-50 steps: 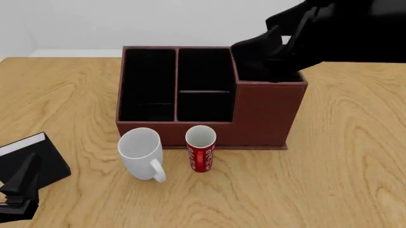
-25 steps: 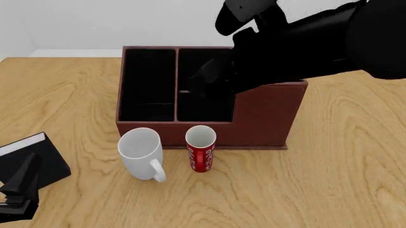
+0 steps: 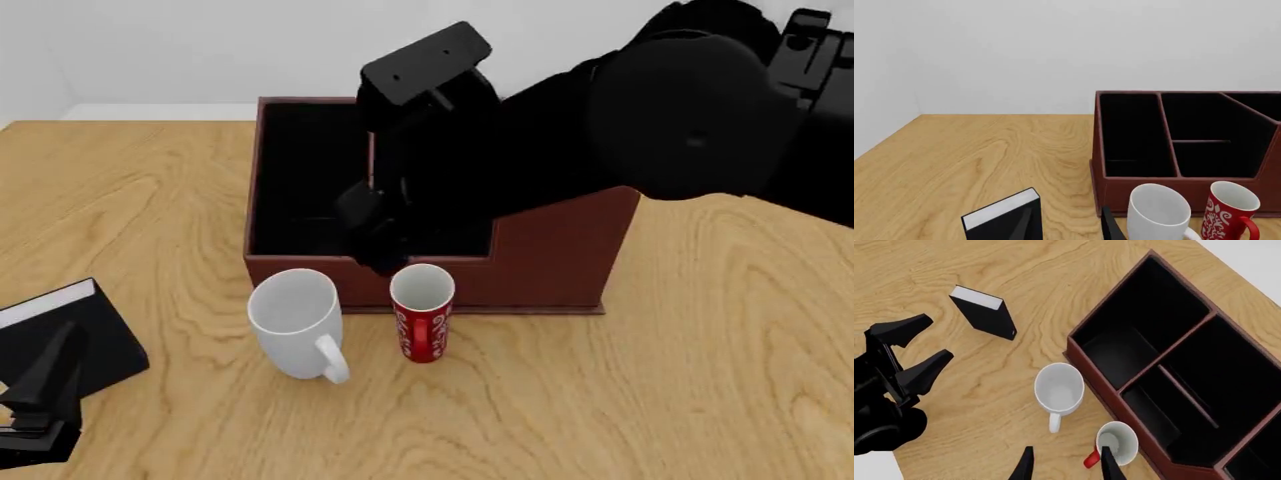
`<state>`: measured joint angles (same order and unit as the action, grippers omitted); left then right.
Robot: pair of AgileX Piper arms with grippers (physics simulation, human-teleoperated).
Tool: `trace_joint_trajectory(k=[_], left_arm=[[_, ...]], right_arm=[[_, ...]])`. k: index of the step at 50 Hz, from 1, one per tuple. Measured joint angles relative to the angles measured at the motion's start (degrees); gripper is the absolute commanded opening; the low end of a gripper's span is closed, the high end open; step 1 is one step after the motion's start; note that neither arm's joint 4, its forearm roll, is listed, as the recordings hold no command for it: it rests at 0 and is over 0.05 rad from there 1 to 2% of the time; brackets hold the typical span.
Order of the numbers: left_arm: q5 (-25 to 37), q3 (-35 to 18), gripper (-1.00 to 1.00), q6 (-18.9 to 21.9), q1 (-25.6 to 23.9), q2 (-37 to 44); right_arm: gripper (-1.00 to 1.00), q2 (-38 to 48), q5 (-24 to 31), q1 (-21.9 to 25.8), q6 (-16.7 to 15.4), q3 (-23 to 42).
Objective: Pick up the white mug and place it to the right of the caddy.
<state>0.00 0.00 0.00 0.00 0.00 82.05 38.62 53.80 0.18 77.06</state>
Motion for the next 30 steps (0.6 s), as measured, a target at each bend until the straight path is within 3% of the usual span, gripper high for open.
trace_joint_trajectory(k=[30], left_arm=[[0.0,0.0,1.0,0.0,0.0,0.0]], right_arm=[[1.0,8.15,0.94,2.42,4.8,3.12]])
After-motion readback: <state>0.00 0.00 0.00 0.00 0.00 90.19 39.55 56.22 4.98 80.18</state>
